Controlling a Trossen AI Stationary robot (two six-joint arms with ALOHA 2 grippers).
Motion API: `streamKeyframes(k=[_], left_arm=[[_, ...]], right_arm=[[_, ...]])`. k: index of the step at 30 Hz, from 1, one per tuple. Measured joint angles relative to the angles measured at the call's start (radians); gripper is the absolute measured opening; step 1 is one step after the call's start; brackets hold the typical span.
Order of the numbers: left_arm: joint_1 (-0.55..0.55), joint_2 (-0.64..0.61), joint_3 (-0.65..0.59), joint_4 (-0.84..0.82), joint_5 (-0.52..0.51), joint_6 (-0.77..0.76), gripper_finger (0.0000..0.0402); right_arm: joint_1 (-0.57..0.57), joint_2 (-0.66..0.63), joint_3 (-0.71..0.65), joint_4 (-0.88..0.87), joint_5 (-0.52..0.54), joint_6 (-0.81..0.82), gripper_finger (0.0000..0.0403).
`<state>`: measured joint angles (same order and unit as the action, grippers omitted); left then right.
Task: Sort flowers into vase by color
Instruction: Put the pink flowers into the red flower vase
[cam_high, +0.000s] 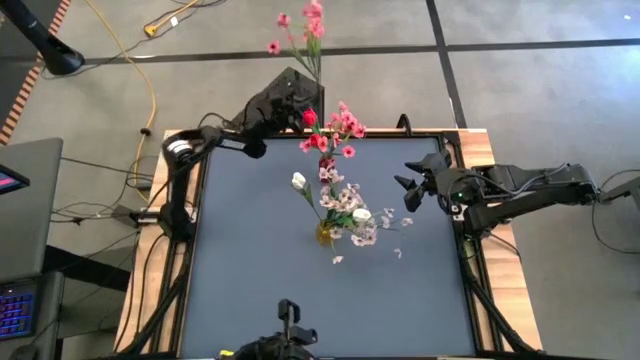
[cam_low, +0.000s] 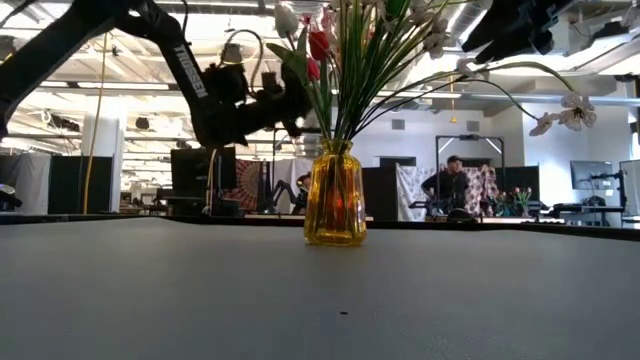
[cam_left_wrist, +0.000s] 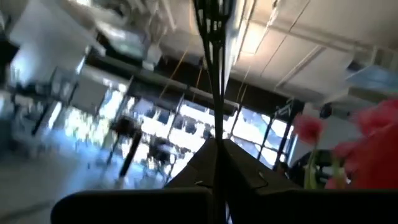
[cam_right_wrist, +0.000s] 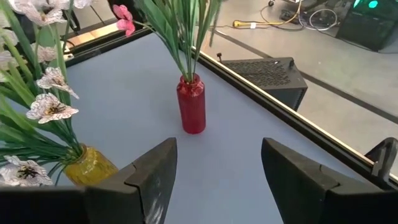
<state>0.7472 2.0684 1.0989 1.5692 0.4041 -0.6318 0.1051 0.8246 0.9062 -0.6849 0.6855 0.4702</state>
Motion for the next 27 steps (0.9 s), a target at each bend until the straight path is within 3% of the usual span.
streamKeyframes(k=[15,27], left_arm=[[-0.105,0.038,0.027,-0.007,0.104,-0.009,0.0000],[-0.048,0.038,0.027,-0.030,0.241,-0.085,0.0000]], right_arm=[[-0.001,0.055,0.000,0.012,-0.011,-0.028,0.0260],[-0.003,0.063,0.000,0.014,-0.036,-0.038,0.0260]])
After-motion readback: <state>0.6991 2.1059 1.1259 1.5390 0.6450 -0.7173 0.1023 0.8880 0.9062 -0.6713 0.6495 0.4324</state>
